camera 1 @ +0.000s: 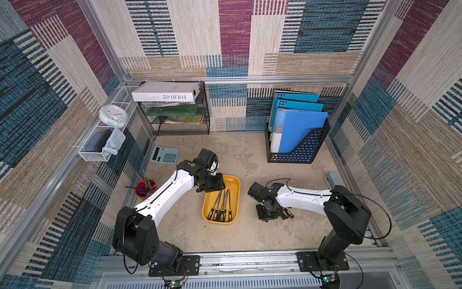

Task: Put the file tool into the storage box
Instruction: Pick up the file tool from the center of the board.

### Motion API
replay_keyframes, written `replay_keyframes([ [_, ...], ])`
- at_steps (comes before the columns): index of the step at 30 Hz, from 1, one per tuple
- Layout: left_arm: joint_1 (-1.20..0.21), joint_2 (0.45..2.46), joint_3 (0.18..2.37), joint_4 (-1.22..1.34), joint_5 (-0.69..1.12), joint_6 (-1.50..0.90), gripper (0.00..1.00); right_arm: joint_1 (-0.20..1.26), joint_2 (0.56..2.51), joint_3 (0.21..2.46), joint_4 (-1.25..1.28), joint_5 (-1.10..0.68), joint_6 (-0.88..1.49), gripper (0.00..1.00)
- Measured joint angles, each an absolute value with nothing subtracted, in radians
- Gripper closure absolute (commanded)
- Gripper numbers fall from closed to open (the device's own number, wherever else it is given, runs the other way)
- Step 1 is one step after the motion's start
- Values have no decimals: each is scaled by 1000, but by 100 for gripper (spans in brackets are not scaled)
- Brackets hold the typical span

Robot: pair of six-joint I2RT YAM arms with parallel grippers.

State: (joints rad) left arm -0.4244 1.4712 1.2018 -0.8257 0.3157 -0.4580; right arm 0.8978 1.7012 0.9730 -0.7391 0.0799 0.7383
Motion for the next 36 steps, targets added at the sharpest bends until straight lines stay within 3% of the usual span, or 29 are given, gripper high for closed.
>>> replay_keyframes([
  [7, -416, 1451, 1191, -824, 335, -456, 58, 929, 1637, 958, -744, 104, 738, 92],
  [19, -437, 1412, 1042, -617, 590, -659, 43, 1018, 1359, 905, -654, -3, 797, 93],
  [30, -495, 1443, 1028, -485, 603, -792, 41, 1097, 1415, 994, -538, -91, 829, 93],
  [33, -497, 1470, 1034, -490, 577, -799, 46, 1110, 1428, 1010, -521, -103, 836, 93],
  [36, -497, 1493, 1049, -504, 551, -786, 64, 1117, 1433, 1016, -504, -113, 842, 92],
])
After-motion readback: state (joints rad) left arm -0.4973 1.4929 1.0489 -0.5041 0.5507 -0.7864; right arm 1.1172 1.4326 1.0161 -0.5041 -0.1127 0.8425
